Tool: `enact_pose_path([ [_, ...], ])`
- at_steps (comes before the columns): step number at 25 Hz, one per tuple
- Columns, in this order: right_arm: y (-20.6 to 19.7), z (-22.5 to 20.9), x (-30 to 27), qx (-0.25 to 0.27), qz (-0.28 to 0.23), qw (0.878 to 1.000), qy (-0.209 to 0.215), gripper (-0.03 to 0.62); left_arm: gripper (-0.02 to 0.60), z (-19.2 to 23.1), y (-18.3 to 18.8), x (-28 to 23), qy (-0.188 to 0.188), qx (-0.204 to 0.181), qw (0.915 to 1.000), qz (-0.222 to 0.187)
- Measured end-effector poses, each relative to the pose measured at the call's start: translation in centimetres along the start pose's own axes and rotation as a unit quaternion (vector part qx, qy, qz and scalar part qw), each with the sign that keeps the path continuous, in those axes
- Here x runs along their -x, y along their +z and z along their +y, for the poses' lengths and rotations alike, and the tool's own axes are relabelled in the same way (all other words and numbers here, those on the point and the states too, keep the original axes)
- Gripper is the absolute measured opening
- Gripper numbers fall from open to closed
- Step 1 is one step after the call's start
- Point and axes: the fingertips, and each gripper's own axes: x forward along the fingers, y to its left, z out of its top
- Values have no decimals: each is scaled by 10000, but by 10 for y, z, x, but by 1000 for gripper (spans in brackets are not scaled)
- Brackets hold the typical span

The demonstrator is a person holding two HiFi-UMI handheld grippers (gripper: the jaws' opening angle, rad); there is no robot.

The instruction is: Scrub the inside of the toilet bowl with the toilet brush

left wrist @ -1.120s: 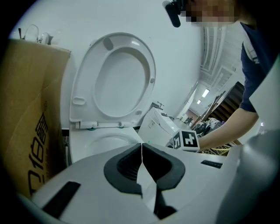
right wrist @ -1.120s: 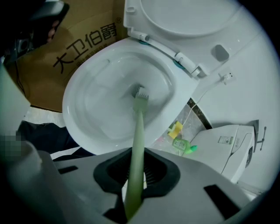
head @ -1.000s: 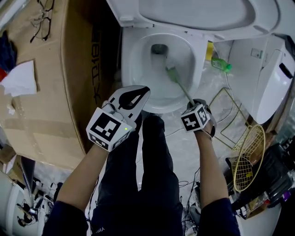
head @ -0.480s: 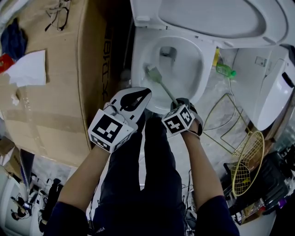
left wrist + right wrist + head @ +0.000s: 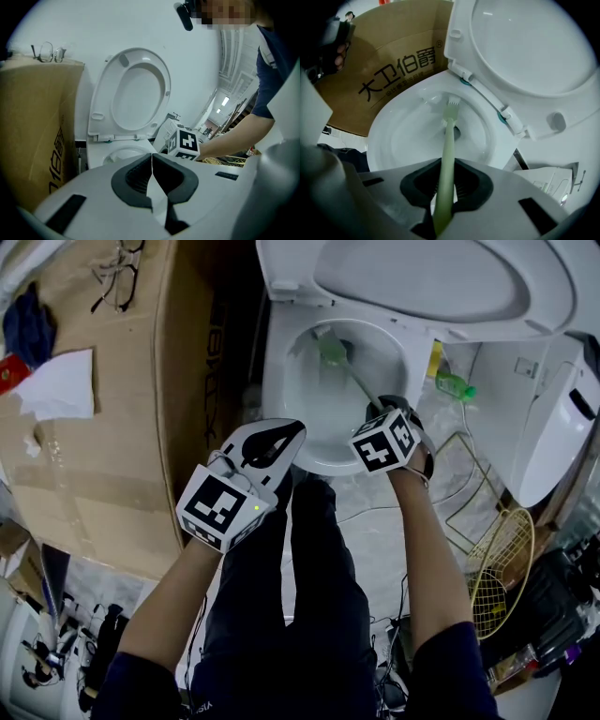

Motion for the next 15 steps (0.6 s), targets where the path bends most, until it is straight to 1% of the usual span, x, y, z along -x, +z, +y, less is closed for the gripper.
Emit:
enact_pose_path([
  [3,-13,-19,3,-91,71,9999,-106,54,32,-1,3,-3,-8,-31,10000,15],
  [8,-56,-44,8,-384,291,9985,-259,54,32,-10,3,-10,-90,-102,9999,61],
  [11,-79,-50,12,-480,420,9974,-325,54,32,-15,1,-14,-156,-130,9997,120],
  [15,-105,-48,14,-592,565,9962,-312,54,32,-21,-1,-19,-232,-181,9994,182],
])
